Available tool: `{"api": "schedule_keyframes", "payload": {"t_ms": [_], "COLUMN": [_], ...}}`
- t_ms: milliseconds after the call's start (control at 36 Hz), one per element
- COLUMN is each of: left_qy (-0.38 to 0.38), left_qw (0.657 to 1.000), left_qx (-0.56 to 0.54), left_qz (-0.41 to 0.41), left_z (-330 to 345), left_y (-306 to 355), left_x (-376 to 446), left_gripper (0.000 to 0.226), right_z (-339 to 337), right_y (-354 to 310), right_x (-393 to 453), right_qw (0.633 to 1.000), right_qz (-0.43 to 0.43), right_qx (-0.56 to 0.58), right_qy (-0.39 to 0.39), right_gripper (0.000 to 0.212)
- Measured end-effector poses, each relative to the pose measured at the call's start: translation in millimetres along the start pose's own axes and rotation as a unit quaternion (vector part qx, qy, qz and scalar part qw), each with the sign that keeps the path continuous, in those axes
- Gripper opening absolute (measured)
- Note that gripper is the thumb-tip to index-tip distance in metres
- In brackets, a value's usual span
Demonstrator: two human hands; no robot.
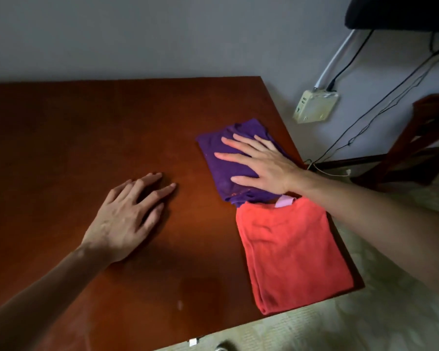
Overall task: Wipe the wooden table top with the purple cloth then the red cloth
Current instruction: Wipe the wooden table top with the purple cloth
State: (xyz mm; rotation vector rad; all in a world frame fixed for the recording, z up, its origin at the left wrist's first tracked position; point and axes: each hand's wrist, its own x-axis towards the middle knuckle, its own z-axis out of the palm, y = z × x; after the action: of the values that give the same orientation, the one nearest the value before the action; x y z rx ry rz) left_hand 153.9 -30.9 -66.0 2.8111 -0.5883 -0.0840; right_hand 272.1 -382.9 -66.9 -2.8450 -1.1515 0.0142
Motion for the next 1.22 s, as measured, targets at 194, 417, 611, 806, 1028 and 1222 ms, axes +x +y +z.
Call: {"api": "schedule_keyframes", "payload": {"t_ms": [194,417,611,806,1028,1222], "left_qy": [-0.018,-0.004,-0.001,0.008,0.076,0.103], "left_qw": [1.0,1.0,1.0,1.0,0.992,0.982], "left_qx": [-0.004,-0.007,-0.006,-0.016,0.012,0.017], "left_qz": [-0.01,-0.001,-0.009,-0.01,-0.103,-0.157], "left_z": [-3,-1,-2,-2,-2,-3], "left_y": [1,0,3,3,8,-2], "left_x": [3,8,5,5,-1,-11], "left_gripper": [0.051,0.05,0.049,0.049,0.052,0.05], "right_z": [-8,-16,-14,-5,6,9], "right_y": [79,148,147,98,-2,-36], "right_x": [57,129,134,99,13,3], "right_qw": [1.0,0.99,0.987,0.973,0.979,0.989], "right_qz": [0.021,0.133,0.161,0.228,0.202,0.147], "right_qx": [-0.003,0.033,0.028,0.03,0.02,0.014], "right_qy": [-0.011,-0.01,0.002,0.008,0.012,0.009], "right_gripper": [0.063,0.067,0.061,0.061,0.075,0.072]}}
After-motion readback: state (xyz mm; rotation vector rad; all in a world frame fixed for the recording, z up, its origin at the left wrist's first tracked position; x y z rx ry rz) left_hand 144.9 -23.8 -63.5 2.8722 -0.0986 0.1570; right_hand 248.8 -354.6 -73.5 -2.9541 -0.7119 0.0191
